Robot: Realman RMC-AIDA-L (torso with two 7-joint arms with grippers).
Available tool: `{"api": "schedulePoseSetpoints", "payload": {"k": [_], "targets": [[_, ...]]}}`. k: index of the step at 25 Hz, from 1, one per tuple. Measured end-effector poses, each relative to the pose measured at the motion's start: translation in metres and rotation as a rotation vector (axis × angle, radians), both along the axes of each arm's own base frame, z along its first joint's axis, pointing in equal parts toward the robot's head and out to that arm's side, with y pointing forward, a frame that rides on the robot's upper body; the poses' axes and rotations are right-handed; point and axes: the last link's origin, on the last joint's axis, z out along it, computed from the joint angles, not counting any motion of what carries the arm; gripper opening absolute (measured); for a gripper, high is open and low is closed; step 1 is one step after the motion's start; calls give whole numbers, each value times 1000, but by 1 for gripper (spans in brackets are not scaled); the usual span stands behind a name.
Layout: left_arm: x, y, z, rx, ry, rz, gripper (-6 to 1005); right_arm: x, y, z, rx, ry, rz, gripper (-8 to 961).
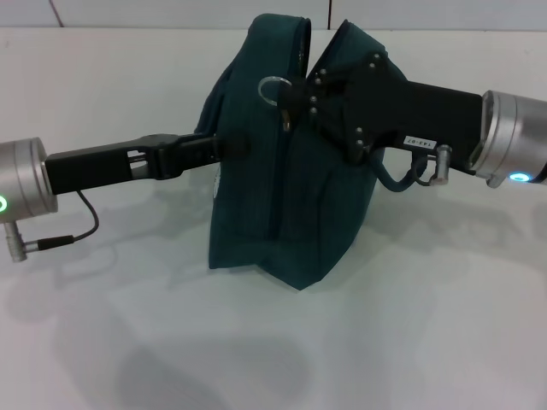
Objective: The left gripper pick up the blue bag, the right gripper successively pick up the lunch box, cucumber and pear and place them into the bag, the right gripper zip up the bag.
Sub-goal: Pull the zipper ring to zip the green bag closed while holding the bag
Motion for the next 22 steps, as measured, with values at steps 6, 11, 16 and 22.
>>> {"api": "schedulePoseSetpoints", "payload": {"k": [6, 11, 16, 22], "targets": [[4, 1, -3, -15, 9, -23, 300, 1, 0, 1, -1, 8, -11, 59], [8, 1, -8, -32, 16, -45, 187, 2, 3, 4, -6, 37, -47, 61], [10, -1, -13, -45, 18, -68, 108, 3, 5, 6, -25, 42, -75, 63], [10, -2, -15, -49, 18, -79, 58, 4, 9, 9, -32, 53, -108, 65]]}}
